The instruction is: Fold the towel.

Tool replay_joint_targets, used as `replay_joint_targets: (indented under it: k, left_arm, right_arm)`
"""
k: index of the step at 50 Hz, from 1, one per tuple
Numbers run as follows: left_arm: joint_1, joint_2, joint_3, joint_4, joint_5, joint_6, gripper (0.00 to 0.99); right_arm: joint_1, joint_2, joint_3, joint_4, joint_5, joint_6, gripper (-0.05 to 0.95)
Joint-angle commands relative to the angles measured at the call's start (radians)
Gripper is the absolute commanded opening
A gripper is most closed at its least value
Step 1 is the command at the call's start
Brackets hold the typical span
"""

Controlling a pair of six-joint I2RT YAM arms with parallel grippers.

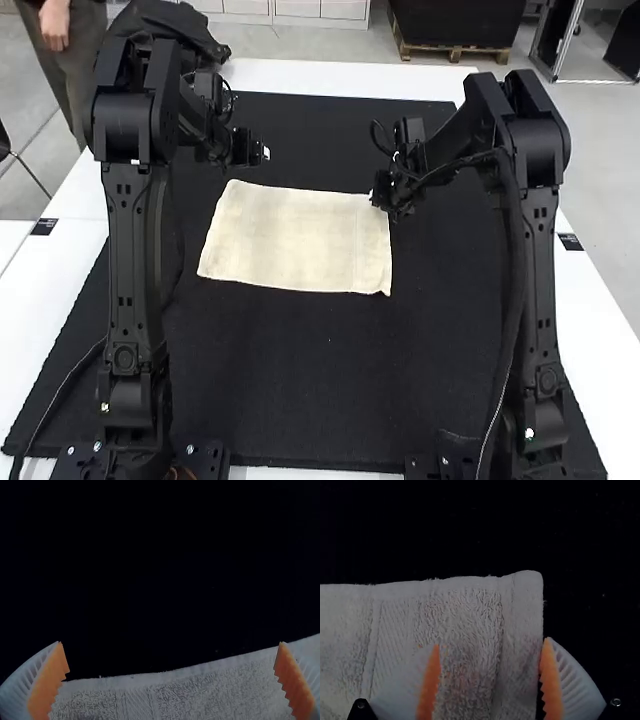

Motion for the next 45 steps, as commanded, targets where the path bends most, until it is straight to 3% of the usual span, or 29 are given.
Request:
replay_joint_targets:
  k: [1,2,3,16,30,45]
  left_arm:
    - [0.009,0.012,0.015,0.004,0.016,0.015,0.970]
    - [0.009,0.012,0.015,0.004,0.016,0.015,0.970]
    - [0.009,0.014,0.015,0.004,0.016,0.015,0.970]
    - [0.012,0.031,0.015,-0.022,0.031,0.023,0.970]
    - [0.075,0.066,0.026,-0.039,0.047,0.023,0.970]
    - [0.100,0.072,0.038,-0.045,0.045,0.026,0.970]
  right_arm:
    - [0.067,0.070,-0.008,-0.030,-0.102,0.007,0.18]
    - [0.067,0.069,-0.010,-0.028,-0.102,0.010,0.05]
    - [0.064,0.069,-0.011,-0.028,-0.100,0.011,-0.02]
    - [0.064,0.072,-0.013,-0.030,-0.100,0.004,0.00]
    - [0.064,0.069,-0.013,-0.030,-0.100,0.004,0.00]
    - [0.065,0.069,-0.011,-0.027,-0.100,0.004,0.00]
